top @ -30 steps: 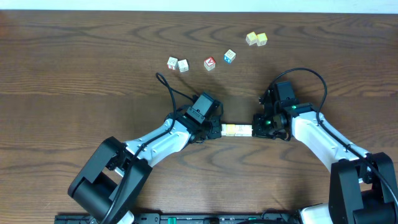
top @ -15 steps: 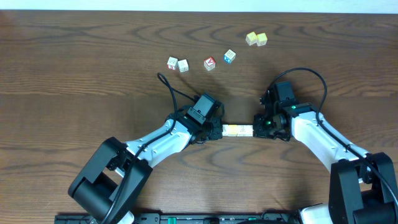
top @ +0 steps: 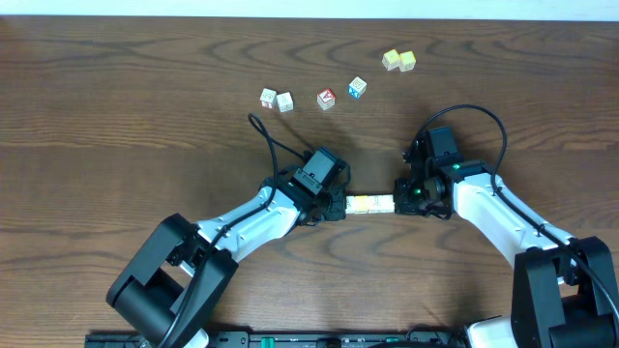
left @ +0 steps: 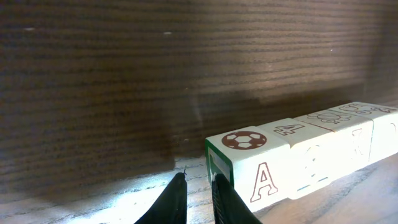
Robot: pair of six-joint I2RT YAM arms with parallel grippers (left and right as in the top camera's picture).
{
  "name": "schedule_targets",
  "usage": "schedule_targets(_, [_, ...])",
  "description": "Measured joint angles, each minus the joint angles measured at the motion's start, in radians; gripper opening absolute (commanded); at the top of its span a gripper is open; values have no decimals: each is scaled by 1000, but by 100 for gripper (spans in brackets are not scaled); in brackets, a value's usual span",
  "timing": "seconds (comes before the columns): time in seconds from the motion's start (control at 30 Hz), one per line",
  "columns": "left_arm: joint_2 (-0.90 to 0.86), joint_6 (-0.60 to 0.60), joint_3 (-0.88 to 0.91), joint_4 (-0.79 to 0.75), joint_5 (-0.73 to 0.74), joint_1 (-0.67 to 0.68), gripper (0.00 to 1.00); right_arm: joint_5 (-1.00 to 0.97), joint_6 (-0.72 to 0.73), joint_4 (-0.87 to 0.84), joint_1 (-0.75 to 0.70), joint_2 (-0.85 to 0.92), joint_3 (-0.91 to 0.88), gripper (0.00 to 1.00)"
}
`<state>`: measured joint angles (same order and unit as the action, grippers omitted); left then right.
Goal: Lift 4 blocks
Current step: 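Open both grippers to release the row on the table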
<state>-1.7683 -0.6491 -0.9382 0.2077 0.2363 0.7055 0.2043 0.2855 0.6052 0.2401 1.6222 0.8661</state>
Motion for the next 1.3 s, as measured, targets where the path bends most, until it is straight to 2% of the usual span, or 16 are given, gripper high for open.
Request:
schedule_targets(0.57, [0,52,0,44,-86,25,17,-1,-6,29,32,0,0,6])
schedule_targets(0.87, [0,66,0,56,-90,21,17,-11,-9,58,37,0,0,14])
schedule_targets(1.13, [0,81,0,84,-89,-25,17,-16,-11,87,40,0,2,27])
schedule_targets(1.3, [0,103,0,101,-91,-56,17,-37,-14,110,39,0,4,43])
